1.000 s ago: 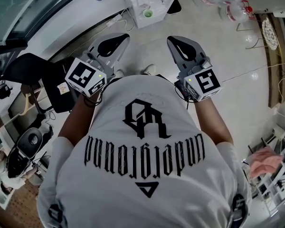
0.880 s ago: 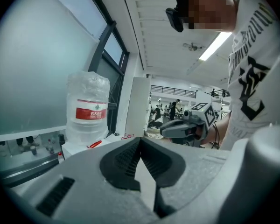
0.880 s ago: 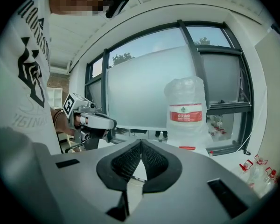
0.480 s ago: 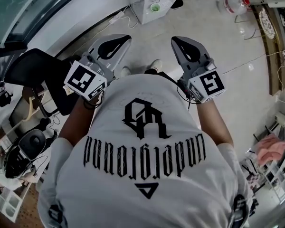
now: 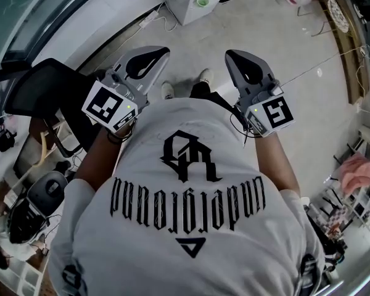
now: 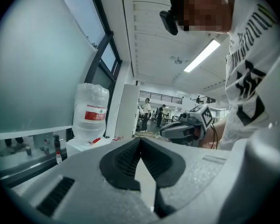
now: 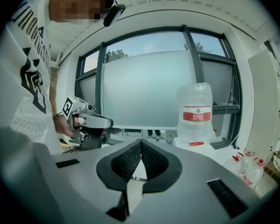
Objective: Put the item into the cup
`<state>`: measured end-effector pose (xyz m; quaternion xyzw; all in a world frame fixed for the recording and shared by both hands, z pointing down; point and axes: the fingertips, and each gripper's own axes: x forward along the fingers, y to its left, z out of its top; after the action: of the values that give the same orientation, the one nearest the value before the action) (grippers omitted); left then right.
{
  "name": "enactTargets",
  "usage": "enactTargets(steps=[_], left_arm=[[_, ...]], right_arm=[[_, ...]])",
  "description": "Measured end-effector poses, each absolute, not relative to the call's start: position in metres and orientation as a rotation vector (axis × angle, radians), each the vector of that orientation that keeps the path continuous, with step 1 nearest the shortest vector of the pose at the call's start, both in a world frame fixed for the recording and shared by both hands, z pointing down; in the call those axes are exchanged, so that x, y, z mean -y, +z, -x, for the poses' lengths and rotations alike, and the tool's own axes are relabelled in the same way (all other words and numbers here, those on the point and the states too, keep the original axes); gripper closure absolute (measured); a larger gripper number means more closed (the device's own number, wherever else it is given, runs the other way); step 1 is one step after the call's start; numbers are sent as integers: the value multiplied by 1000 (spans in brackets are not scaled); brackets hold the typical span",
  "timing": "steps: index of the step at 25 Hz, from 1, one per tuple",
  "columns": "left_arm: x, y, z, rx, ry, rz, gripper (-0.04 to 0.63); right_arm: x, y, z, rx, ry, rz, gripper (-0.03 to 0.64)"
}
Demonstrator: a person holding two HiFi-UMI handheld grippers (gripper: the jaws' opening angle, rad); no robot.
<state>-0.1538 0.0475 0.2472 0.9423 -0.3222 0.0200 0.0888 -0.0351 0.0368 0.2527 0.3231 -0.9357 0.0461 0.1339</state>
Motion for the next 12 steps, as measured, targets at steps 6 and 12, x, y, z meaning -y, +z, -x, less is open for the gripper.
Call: enactTargets(steps=[6, 12], left_arm=[[-57, 247, 168, 930, 44, -2812, 581], [-70, 246, 153, 961, 42, -2815, 581]], right_arm=[[-54, 254, 46, 2690, 138, -958, 601], [-74, 255, 24, 2684, 113, -912, 601]])
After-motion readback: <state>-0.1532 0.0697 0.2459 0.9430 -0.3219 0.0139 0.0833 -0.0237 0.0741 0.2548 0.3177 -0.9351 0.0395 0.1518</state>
